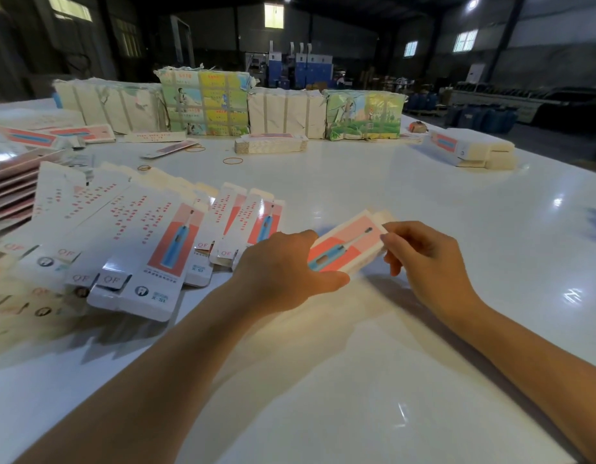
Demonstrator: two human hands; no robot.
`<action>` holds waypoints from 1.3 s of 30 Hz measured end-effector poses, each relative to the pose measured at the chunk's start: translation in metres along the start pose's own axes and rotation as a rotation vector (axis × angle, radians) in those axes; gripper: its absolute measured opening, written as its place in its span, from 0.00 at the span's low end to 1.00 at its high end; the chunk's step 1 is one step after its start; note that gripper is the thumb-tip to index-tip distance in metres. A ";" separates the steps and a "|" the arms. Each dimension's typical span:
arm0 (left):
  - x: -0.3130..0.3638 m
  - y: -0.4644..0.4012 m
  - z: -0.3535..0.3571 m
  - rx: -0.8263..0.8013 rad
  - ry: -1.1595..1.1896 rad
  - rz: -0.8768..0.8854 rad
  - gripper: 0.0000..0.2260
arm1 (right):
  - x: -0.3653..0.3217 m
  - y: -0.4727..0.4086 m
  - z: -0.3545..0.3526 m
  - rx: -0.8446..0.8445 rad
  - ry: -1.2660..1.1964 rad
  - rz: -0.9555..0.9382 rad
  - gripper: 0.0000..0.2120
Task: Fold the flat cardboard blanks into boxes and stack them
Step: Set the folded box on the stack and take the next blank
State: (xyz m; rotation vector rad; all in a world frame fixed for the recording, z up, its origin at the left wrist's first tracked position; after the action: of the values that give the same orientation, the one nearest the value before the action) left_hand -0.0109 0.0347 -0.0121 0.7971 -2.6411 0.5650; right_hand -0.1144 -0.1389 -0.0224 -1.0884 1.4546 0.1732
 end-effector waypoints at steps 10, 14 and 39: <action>0.007 0.005 0.004 -0.056 -0.121 0.042 0.17 | 0.001 0.001 0.007 -0.107 0.150 0.019 0.10; 0.019 0.002 0.016 -0.013 -0.266 0.023 0.19 | -0.005 0.010 0.015 -0.199 0.259 -0.052 0.09; 0.039 0.010 0.002 0.434 -0.352 0.289 0.22 | -0.010 0.024 0.018 -0.211 0.388 -0.150 0.12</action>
State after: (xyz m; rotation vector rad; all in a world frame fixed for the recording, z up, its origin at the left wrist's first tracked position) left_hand -0.0478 0.0235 -0.0004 0.6780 -3.0286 1.2059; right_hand -0.1200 -0.1086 -0.0294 -1.4575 1.7167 0.0072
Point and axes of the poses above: each hand's wrist, its own y-axis away from the middle knuckle, its own z-axis out of the palm, x = y × z, the point moved 2 cm from there along -y, towards the middle knuckle, and after that the axes turned 1 degree about z, right-handed, at the moved point
